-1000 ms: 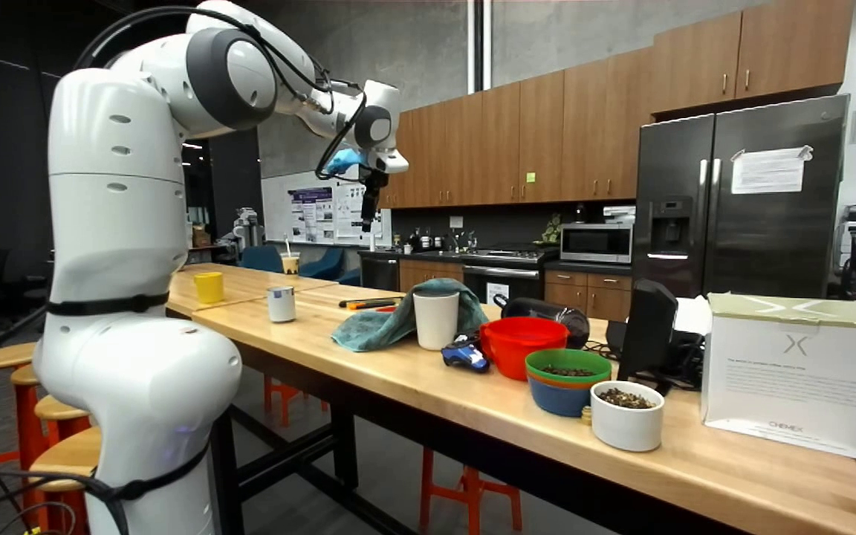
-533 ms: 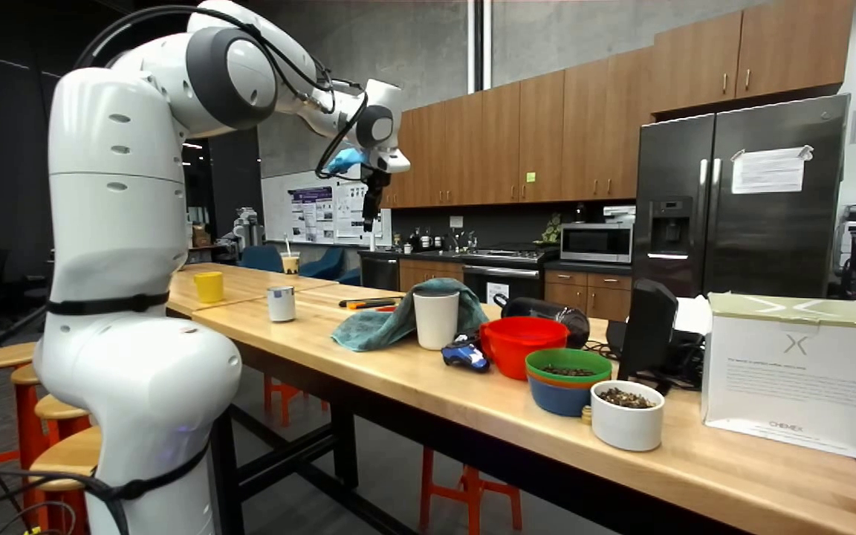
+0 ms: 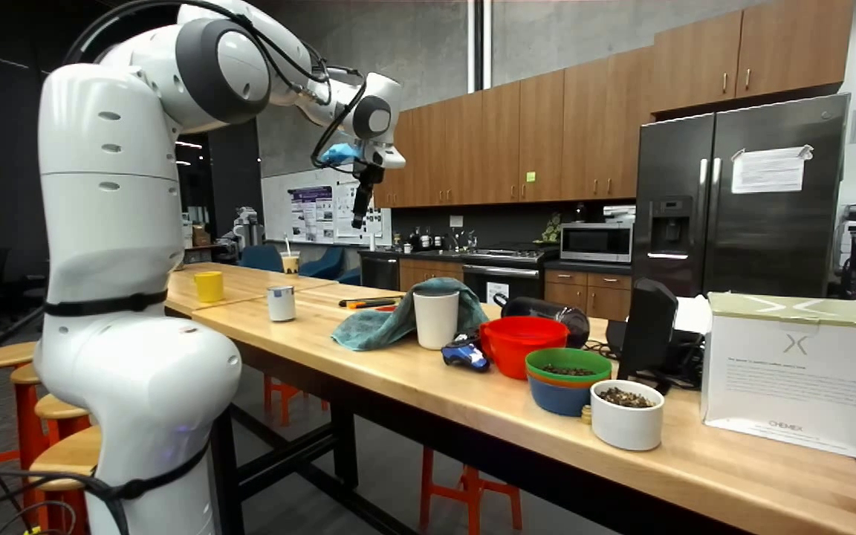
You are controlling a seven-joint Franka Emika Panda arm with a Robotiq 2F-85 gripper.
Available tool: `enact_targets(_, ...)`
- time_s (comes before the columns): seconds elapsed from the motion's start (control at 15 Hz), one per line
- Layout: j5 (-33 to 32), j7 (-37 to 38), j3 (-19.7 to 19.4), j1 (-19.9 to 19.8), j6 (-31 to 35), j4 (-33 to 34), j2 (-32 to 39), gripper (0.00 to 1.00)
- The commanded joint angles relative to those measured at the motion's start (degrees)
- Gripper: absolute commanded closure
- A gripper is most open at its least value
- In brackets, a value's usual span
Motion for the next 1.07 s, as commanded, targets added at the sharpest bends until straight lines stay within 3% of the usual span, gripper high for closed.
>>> enact_targets(0.0, 1.64, -2.42, 0.18, 0.01, -4.52, -1.9, -4.11, 0.0)
enact_targets(1.0, 0.6, -2.64, 1.3, 0.66, -6.66, -0.42, -4.38, 0.0)
